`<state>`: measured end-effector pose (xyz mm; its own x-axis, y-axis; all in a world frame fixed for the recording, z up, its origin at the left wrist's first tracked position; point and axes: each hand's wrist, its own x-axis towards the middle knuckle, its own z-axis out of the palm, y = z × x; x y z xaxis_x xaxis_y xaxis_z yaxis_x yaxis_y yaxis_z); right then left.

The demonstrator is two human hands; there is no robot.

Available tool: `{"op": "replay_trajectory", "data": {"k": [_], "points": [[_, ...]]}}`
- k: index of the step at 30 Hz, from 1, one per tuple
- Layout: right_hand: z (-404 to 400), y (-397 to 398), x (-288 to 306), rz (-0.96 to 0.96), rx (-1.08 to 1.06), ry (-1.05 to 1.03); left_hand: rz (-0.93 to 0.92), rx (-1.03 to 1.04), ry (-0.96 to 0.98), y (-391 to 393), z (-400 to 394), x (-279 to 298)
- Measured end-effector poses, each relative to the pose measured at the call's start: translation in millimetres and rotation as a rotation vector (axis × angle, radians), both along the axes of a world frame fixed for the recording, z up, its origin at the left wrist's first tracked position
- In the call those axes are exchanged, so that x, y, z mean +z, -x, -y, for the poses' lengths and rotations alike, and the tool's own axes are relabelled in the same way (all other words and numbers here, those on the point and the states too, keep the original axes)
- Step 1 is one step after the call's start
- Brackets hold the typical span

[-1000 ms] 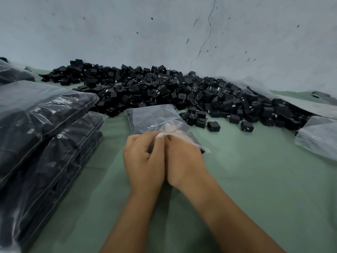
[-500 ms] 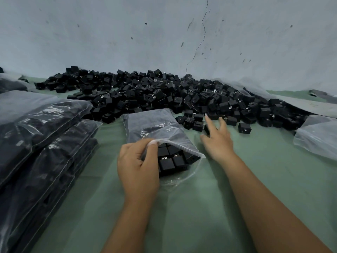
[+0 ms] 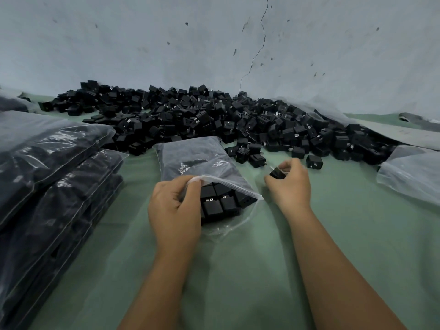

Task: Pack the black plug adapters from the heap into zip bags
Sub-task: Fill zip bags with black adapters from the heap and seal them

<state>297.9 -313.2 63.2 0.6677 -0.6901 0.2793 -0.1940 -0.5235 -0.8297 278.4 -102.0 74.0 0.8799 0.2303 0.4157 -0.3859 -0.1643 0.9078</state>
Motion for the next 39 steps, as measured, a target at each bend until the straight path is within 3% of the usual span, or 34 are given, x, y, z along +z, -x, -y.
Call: {"op": "replay_trajectory", "data": {"k": [3, 5, 9, 13, 16, 20, 30, 39], "points": [[-6.3, 14.8, 2.7, 0.117, -0.005, -0.172, -0.016, -0.011, -0.001, -0.7, 0.1, -1.8], [-15.7, 23.1, 3.3, 0.174, -0.051, -0.176, -0.028, -0.011, -0.011, -0.1, 1.0, -1.5], [-49.5, 42.1, 9.5, 0.351, -0.066, -0.078, -0.031, -0.018, -0.006, 1.6, 0.8, 0.5], [-94.8, 64.0, 15.5, 0.492, 0.102, 0.097, -0.052, -0.043, 0.027, 2.4, -0.4, 3.0], [-127.6, 69.4, 14.9, 0.422, 0.232, 0.153, -0.053, -0.051, 0.038, 1.6, -2.7, 3.0], [-145.5, 61.9, 10.8, 0.275, 0.357, 0.052, -0.07, -0.083, 0.067, 2.1, -4.9, 1.4], [-139.7, 58.7, 9.0, 0.188, 0.284, -0.029, -0.142, 0.0, 0.008, -1.1, -9.1, -1.1], [-132.7, 73.1, 14.7, 0.088, 0.385, 0.355, -0.172, -0.127, 0.108, 2.8, -12.1, 1.2]]}}
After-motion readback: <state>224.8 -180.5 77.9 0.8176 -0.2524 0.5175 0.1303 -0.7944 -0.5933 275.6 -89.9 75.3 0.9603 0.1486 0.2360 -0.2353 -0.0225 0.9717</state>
